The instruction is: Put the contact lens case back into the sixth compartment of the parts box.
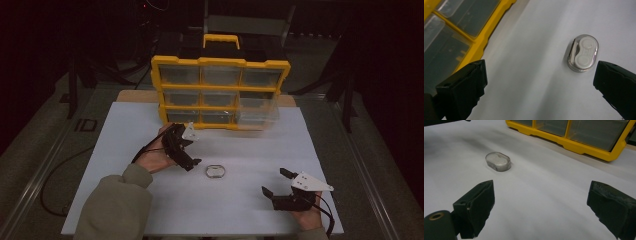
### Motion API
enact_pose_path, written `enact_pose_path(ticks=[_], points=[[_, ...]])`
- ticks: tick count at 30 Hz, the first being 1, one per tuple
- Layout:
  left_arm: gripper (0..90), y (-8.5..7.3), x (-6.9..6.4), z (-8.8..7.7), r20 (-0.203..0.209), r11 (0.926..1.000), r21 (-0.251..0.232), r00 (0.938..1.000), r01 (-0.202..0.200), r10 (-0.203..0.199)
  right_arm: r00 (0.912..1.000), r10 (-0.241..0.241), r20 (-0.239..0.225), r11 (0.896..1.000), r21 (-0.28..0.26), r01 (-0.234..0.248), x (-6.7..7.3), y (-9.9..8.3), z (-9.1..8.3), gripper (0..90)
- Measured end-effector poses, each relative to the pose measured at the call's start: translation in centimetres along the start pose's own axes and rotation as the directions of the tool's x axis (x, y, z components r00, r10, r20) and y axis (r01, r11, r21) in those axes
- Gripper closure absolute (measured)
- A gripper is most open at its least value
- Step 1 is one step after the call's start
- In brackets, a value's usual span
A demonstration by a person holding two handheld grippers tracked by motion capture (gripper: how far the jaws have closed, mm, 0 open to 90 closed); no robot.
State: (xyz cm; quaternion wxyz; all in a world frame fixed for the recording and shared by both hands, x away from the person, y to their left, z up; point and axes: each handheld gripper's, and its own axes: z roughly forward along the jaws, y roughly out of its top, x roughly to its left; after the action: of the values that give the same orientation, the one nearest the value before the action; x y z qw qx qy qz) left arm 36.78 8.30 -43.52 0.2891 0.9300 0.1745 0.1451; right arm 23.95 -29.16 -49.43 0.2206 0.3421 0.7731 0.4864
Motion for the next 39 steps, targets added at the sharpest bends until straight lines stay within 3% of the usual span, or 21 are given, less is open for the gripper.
enact_pose_path(ticks=[8,23,32,39], points=[[0.0,0.4,-0.2,1.4,0.026,0.9993,0.036,0.9997,-0.001,0.000,1.0000,0.000,0.000,1.000,0.002,0.000,0.0,0.0,0.1,7.7],[0.0,1.4,-1.1,3.5,0.072,0.9950,0.091,0.9968,-0.041,0.035,1.0000,-0.002,-0.003,1.000,0.004,0.002,0.0,0.0,0.1,7.7],[0.0,1.8,-1.8,4.6,0.127,0.9926,0.103,0.9907,-0.064,0.050,1.0000,-0.001,-0.003,1.000,0.003,0.001,-0.1,0.0,0.0,7.7],[0.1,2.1,-2.0,5.7,0.145,0.9901,0.126,0.9885,-0.062,0.043,1.0000,0.002,-0.001,1.000,0.004,-0.002,-0.1,0.0,0.0,7.7]])
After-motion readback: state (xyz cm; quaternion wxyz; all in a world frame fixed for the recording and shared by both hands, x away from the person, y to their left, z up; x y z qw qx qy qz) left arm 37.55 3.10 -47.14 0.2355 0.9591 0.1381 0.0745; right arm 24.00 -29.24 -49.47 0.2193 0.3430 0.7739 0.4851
